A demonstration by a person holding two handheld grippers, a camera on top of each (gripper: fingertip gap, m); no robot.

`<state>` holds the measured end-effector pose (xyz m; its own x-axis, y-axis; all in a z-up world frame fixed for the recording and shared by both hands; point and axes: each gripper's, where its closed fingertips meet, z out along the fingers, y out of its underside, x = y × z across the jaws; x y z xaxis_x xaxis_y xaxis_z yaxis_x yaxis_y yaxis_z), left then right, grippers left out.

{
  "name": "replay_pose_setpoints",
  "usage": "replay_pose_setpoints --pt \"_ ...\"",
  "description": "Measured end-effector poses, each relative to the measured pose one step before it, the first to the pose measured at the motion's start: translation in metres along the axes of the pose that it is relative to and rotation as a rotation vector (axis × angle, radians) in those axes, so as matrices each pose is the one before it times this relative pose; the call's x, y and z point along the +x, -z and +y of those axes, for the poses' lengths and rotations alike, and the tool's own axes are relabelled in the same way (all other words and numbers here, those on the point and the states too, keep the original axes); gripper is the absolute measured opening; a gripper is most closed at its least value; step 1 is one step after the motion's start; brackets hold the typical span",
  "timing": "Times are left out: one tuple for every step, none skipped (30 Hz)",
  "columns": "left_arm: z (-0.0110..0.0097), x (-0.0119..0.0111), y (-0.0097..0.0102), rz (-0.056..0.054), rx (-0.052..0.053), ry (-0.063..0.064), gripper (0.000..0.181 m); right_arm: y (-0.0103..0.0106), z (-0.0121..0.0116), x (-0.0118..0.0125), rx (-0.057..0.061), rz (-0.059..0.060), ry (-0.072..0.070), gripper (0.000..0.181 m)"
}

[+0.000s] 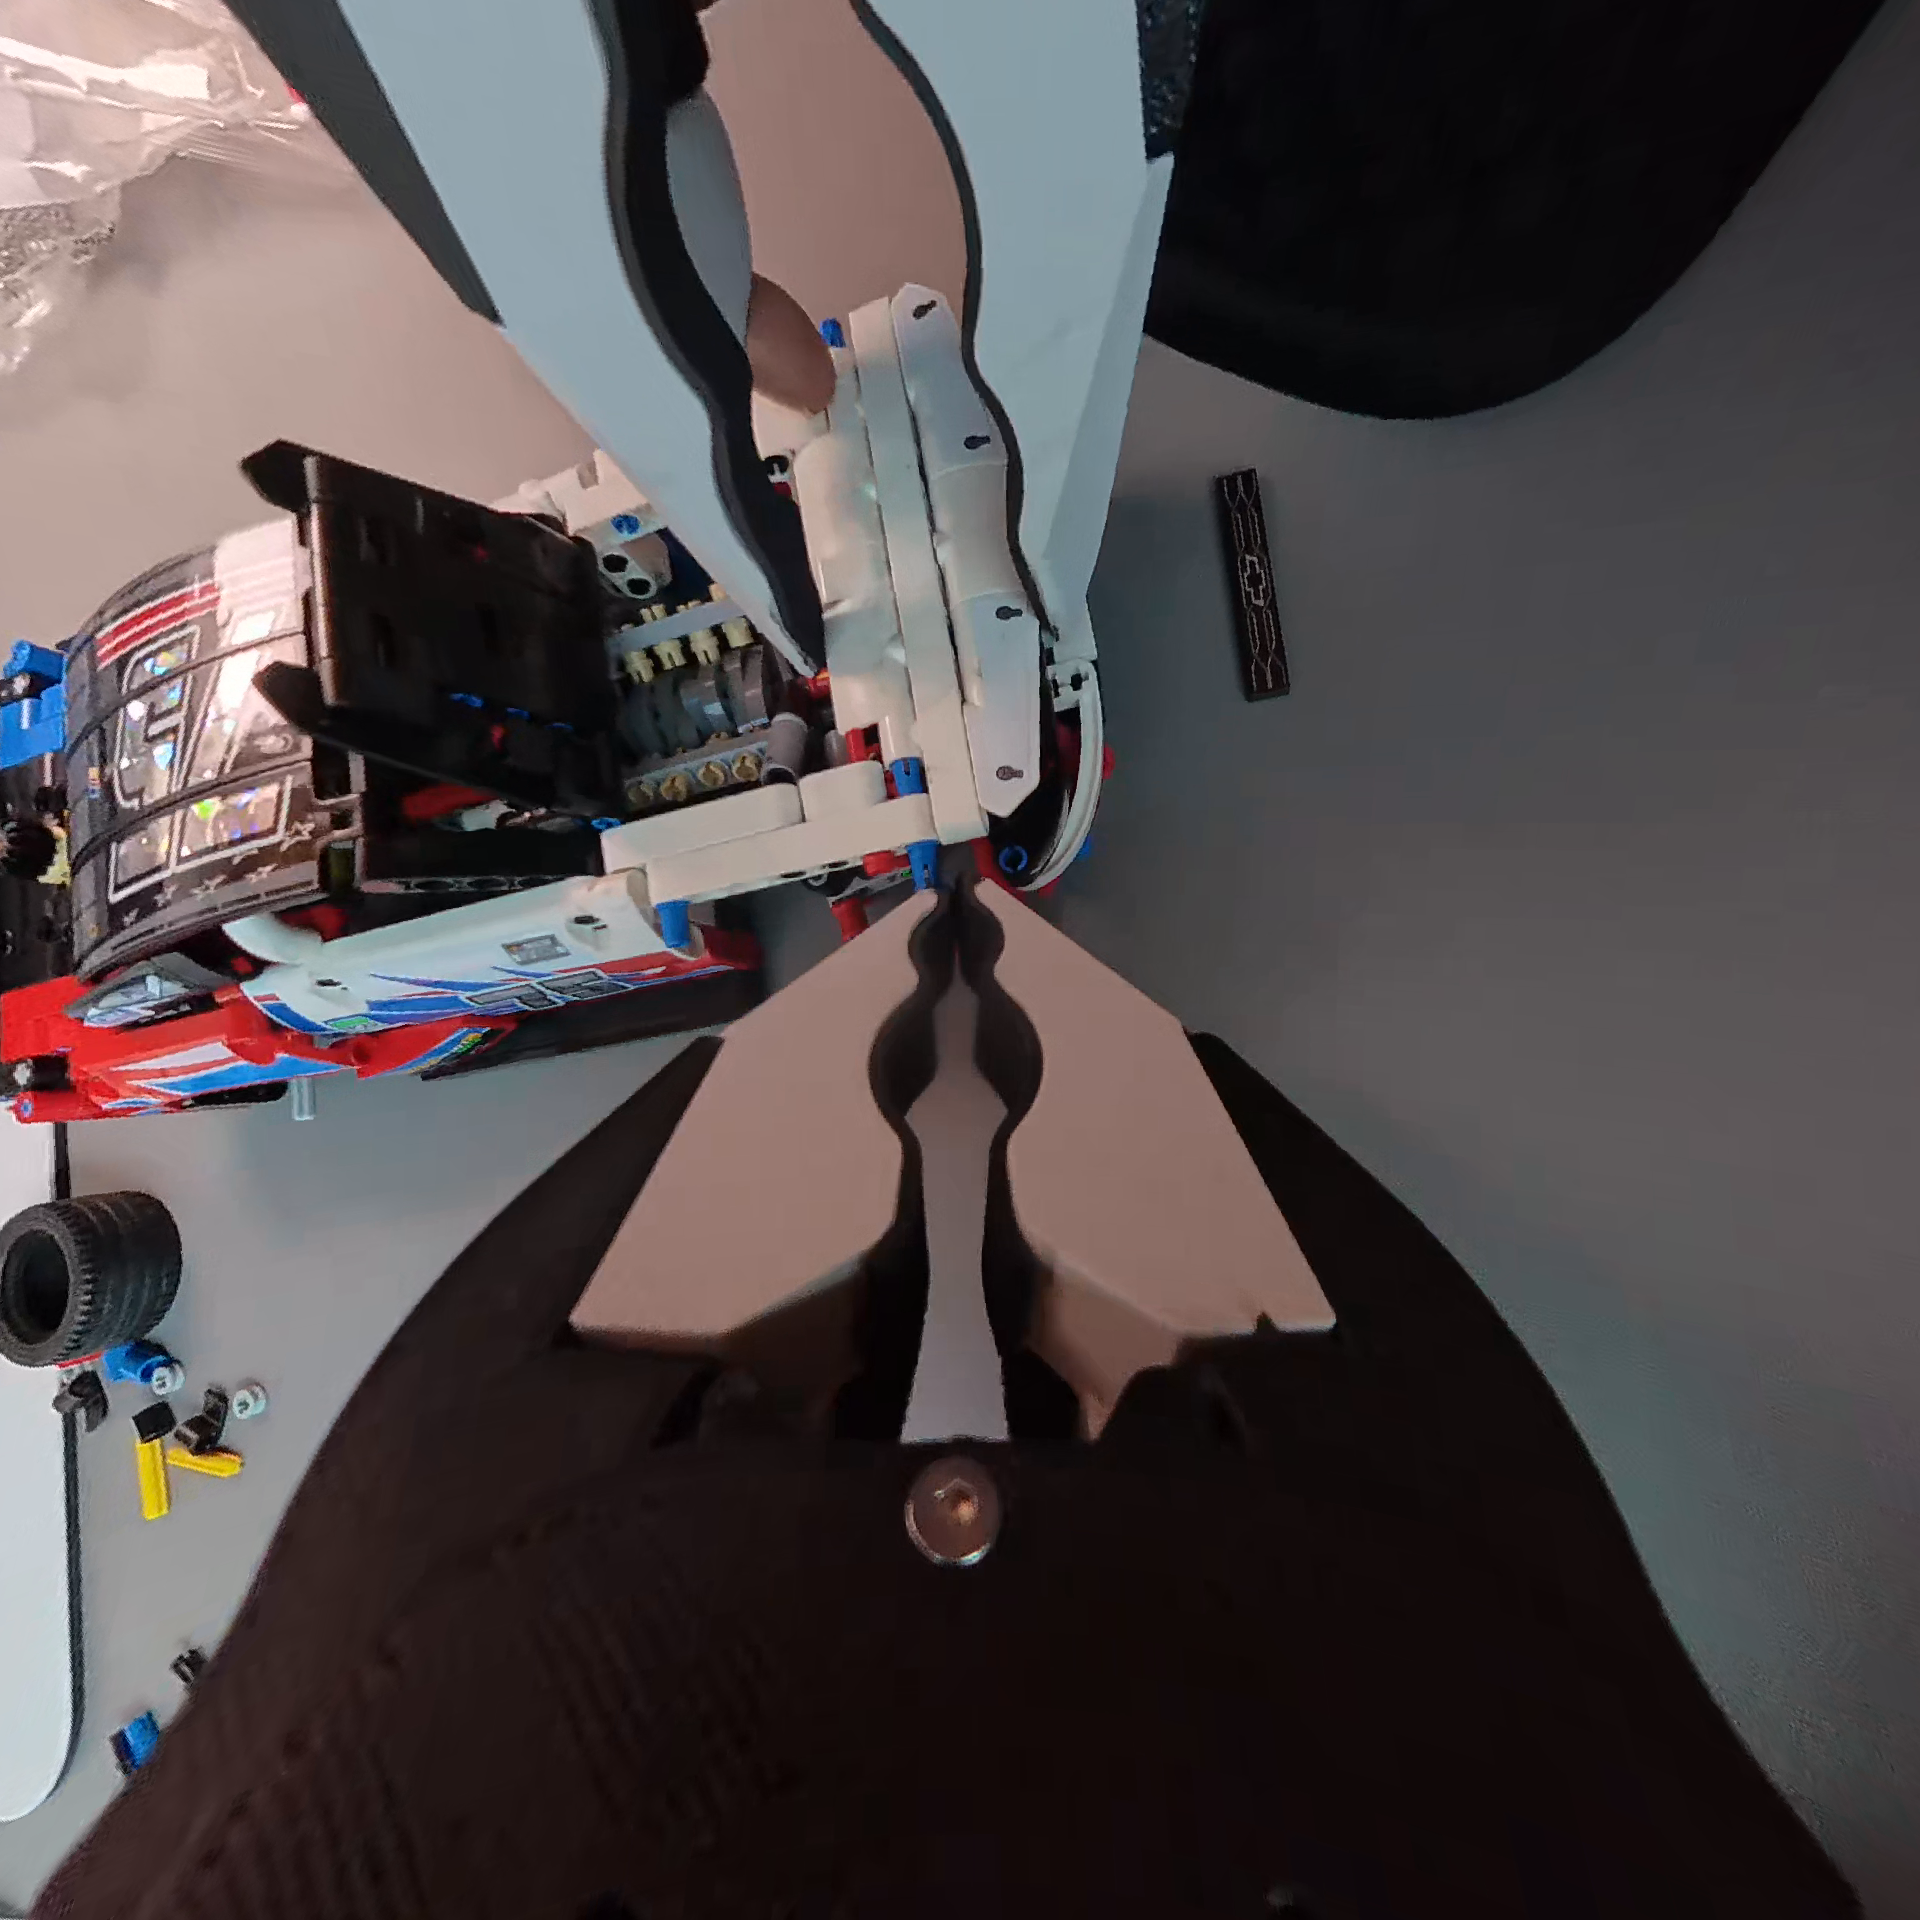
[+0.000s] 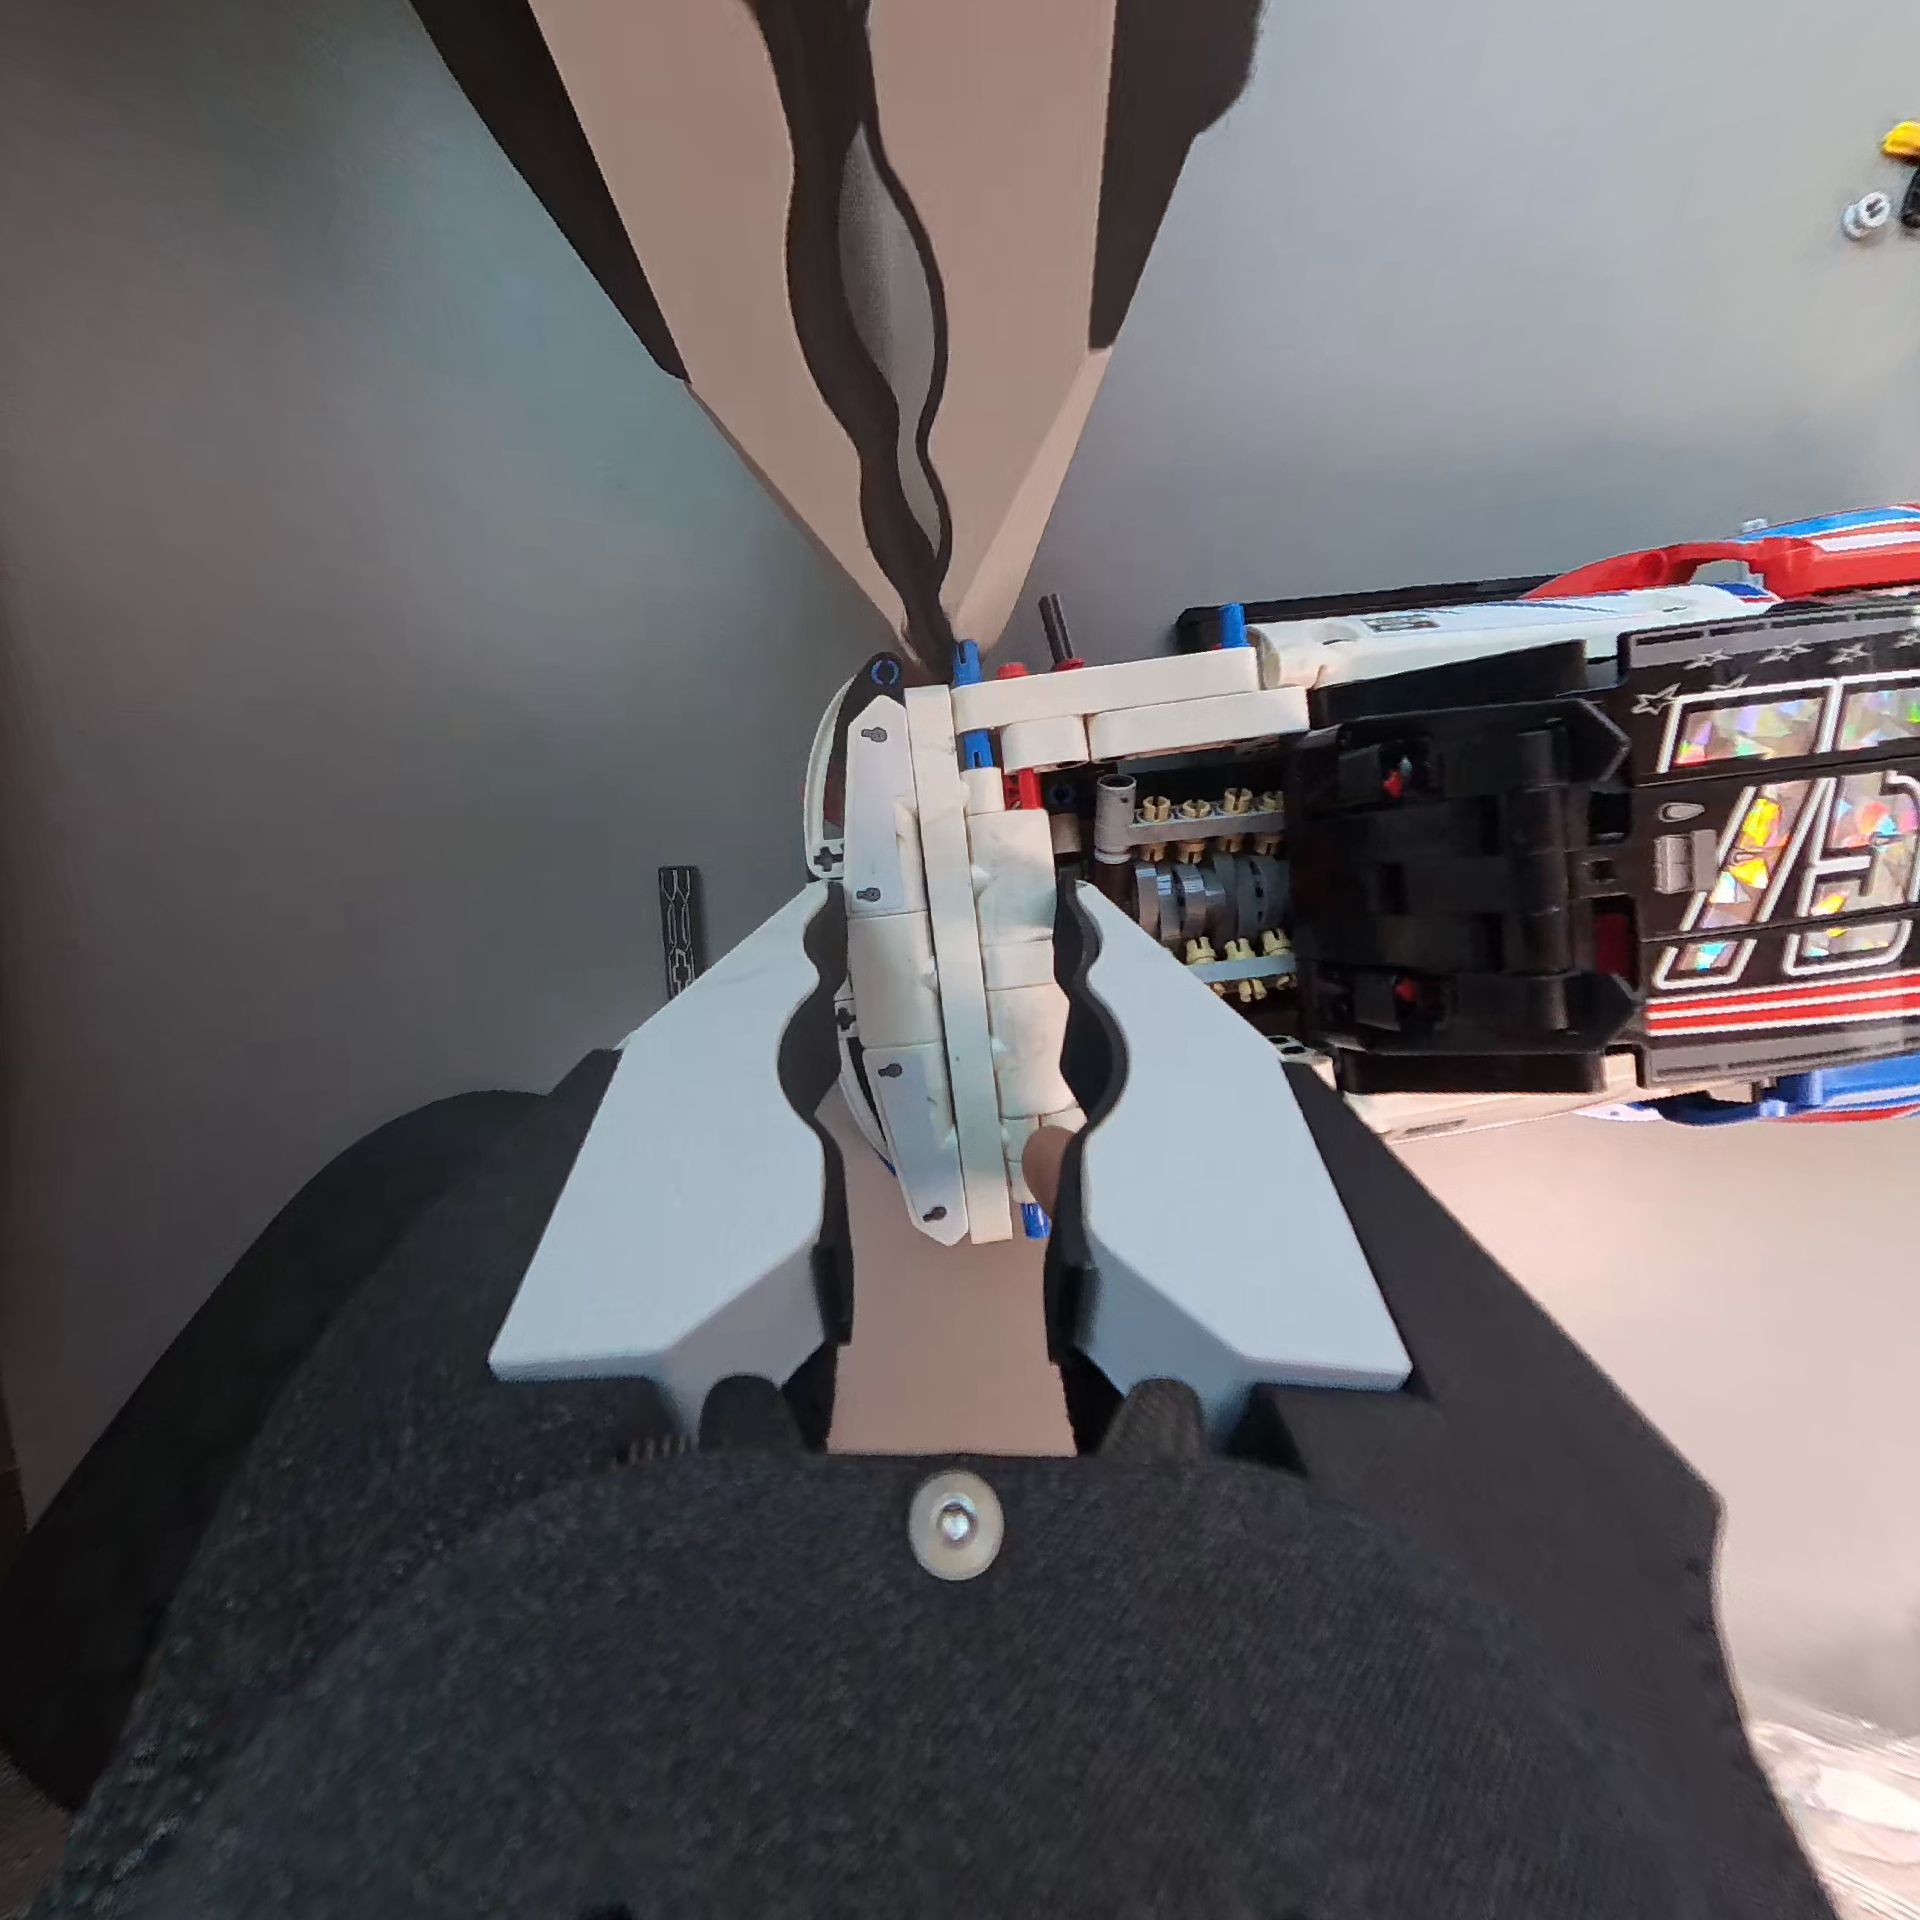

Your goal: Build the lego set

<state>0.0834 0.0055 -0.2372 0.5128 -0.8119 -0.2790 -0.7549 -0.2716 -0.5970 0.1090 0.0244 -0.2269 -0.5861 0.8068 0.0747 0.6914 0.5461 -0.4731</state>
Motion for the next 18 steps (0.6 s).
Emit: replay_pose_setpoints --pt "-0.00054 0.00061 -0.00107 -0.0008 -0.0097 -0.0248 0.0 0.00031 0.0007 -0.00018 -0.0027 -0.0051 -0.0013 0.038" --pt "-0.00079 0.0004 -0.00063 0.0012 -0.0152 -0.0247 0.0 0.00014 0.00034 -0.00011 0.0003 -0.0054 0.0011 0.037" --pt "-0.00022 0.0002 -0.00044 0.0023 -0.0186 -0.0252 0.0 -0.00021 -0.00013 -0.00004 0.0035 -0.0047 0.0 0.037" --pt "-0.00008 0.00019 -0.00054 0.0065 -0.0148 -0.0151 0.0 -0.00012 -0.00015 -0.0001 0.0027 -0.0056 -0.0019 0.037" --pt "-0.00021 0.00017 -0.00028 0.0094 -0.0052 -0.0066 0.0 -0.00021 -0.00014 -0.00011 0.0007 -0.0032 0.0 0.037" --pt "-0.00032 0.00019 -0.00042 0.0113 0.0008 0.0067 0.0 -0.00003 -0.00004 -0.00015 -0.0031 -0.0011 0.0032 0.037" --pt "-0.00051 0.00014 -0.0002 0.0062 0.0037 0.0019 0.0 -0.00007 -0.00015 -0.00031 -0.0019 -0.0023 0.0041 0.037" --pt "-0.00044 0.00011 -0.00023 0.004 0.0043 0.0047 0.0 -0.00004 -0.00003 -0.0003 0.0029 -0.0069 -0.0004 0.037" --pt "-0.00015 0.0 -0.00013 0.0079 0.0055 0.0103 0.0 -0.00003 -0.00029 -0.00013 0.0075 -0.0057 -0.0003 0.037" --pt "-0.00042 0.00006 -0.00004 0.0136 0.0082 0.0191 0.0 -0.00052 -0.00345 -0.0006 0.0253 -0.004 0.0027 0.037" --pt "-0.00293 0.00031 0.00001 0.0162 0.0206 0.0213 0.0 -0.00126 -0.00008 -0.00124 -0.0038 -0.0027 0.019 0.037" --pt "0.00048 0.00096 -0.00065 0.015 -0.0016 0.0124 0.0 0.00021 0.00058 -0.00012 -0.0073 0.0002 0.0119 0.037" --pt "0.00018 0.00027 0.00014 0.0107 0.0002 0.0093 0.0 0.00005 0.00015 0.00007 -0.0013 0.0011 -0.0071 0.037" --pt "0.00002 -0.00002 -0.00004 0.0017 0.0032 -0.0017 0.0 0.00012 0.00022 0.00003 -0.0006 0.0031 -0.0039 0.037" --pt "-0.00046 0.00016 -0.0005 0.001 0.0095 0.0054 0.0 0.00019 0.0003 -0.00019 -0.0014 0.0023 -0.0005 0.037" --pt "-0.00054 0.00019 -0.00027 0.0011 0.0126 0.0036 0.0 0.0001 0.0002 -0.00005 -0.0005 -0.0004 0.0 0.037" --pt "-0.00041 0.00004 -0.00046 0.0002 0.0113 -0.0038 0.0 0.00006 0.00017 -0.00011 0.0002 -0.004 -0.002 0.037" --pt "-0.00016 -0.00002 -0.00017 0.0027 0.0075 -0.0007 0.0 -0.00006 -0.00003 0.00002 -0.0015 -0.0036 -0.0013 0.037"
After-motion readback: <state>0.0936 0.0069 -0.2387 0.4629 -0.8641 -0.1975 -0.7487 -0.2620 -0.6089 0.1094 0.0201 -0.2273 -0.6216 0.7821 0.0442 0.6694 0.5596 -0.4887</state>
